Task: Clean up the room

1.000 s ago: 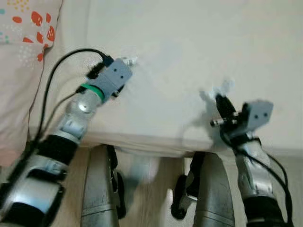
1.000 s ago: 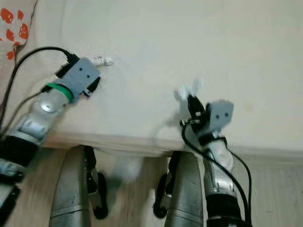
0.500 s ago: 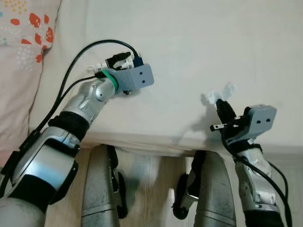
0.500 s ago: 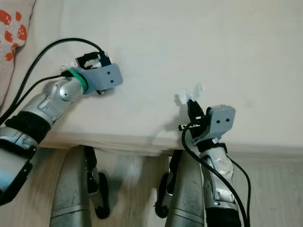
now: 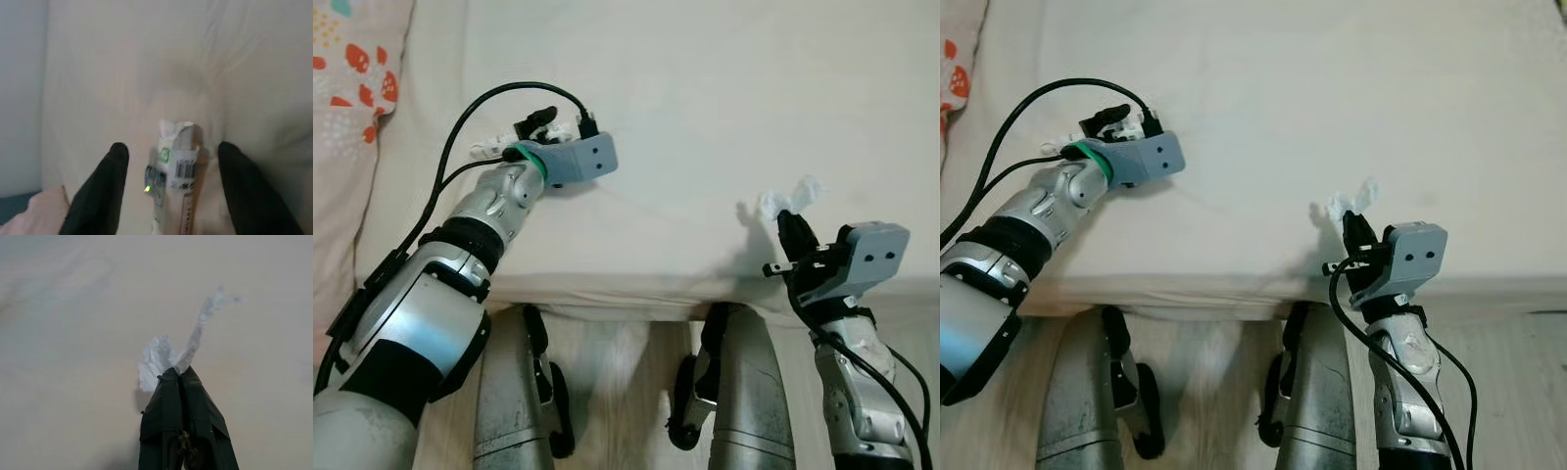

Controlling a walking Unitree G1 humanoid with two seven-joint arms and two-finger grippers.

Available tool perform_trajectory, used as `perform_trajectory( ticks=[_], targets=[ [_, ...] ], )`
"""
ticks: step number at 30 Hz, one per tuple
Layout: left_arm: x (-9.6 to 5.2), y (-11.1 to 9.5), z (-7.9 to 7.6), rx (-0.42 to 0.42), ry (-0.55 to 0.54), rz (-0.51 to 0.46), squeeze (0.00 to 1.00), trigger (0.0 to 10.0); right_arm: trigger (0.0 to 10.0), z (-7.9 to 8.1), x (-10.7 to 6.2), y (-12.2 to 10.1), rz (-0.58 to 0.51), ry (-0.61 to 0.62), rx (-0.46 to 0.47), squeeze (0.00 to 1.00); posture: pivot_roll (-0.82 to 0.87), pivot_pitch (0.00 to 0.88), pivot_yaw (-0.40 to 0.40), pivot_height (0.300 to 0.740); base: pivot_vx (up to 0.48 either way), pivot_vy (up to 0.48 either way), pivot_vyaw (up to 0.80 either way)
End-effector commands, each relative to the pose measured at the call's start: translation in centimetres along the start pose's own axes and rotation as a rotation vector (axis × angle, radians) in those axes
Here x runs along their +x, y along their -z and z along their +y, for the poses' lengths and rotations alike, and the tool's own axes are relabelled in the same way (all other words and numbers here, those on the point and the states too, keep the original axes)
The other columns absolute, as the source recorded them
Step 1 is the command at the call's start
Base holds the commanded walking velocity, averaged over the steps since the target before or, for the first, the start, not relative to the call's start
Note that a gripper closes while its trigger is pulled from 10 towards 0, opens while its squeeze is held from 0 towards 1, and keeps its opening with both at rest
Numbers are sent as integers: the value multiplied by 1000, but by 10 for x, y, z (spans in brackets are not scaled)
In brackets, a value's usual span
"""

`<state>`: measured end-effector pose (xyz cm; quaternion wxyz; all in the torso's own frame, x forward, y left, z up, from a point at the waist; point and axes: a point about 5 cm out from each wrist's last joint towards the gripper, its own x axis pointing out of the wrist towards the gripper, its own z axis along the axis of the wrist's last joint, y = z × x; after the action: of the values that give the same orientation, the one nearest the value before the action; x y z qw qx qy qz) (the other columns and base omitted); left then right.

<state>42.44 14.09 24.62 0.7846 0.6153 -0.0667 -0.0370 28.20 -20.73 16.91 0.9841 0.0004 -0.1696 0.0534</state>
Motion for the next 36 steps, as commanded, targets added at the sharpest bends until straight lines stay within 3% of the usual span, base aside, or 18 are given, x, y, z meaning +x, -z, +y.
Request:
perform_trajectory(
  ticks=[1,6,13,16,21,22,23,24,25,26,27,29,31,32,33,35,36],
  targets=[
    [-9,38,-12,41,19,156,0,0,10000,-2,-4,5,30,14,8,0,48,388,89,536,0,0,0],
    [-14,53,-16,36,-8,212,0,0,10000,1,1,5,30,8,17,0,50,370,88,536,0,0,0],
    [-16,56,-15,23,-40,216,0,0,10000,1,3,5,31,12,20,0,52,359,89,536,0,0,0],
    [-17,54,-9,-73,-144,149,0,0,10000,5,10,6,21,4,38,0,81,315,69,536,0,0,0],
    [-21,50,-7,-148,-217,75,0,0,10000,8,24,5,1,-13,53,0,101,276,51,536,0,0,0],
    [-23,46,-6,-201,-225,45,0,0,10000,9,28,4,-5,-18,57,0,106,259,44,536,0,0,0],
    [-23,46,-6,-201,-225,45,0,0,10000,9,28,4,-5,-18,57,0,106,259,44,536,0,0,0],
    [-26,41,-3,-268,-240,7,0,0,10000,10,31,2,-12,-24,63,0,107,253,41,536,0,0,0],
    [-26,41,-3,-268,-240,7,0,0,10000,10,31,2,-12,-24,63,0,107,253,41,536,0,0,0],
    [-31,31,0,-401,-246,-53,0,10000,10000,12,36,0,-20,-31,69,0,110,233,35,536,0,0,0],
    [-31,31,0,-401,-246,-53,0,10000,10000,12,36,0,-20,-31,69,0,110,233,35,536,0,0,0],
    [-50,13,12,-622,-260,-188,0,10000,10000,18,41,-9,-52,-44,83,0,110,211,27,536,0,0,0],
    [-50,13,12,-622,-260,-188,0,10000,10000,18,41,-9,-52,-44,83,0,110,211,27,536,0,0,0],
    [-62,5,13,-774,-238,-234,0,10000,10000,20,43,-15,-75,-49,93,0,110,184,16,536,0,0,0],
    [-62,5,13,-774,-238,-234,0,10000,10000,20,43,-15,-75,-49,93,0,110,184,16,536,0,0,0],
    [-98,-6,3,-1126,-133,-259,0,10000,10000,27,39,-32,-129,-65,100,0,91,147,1,536,0,0,0],
    [-98,-6,3,-1126,-133,-259,0,10000,10000,27,39,-32,-129,-65,100,0,91,147,1,536,0,0,0]
  ],
)
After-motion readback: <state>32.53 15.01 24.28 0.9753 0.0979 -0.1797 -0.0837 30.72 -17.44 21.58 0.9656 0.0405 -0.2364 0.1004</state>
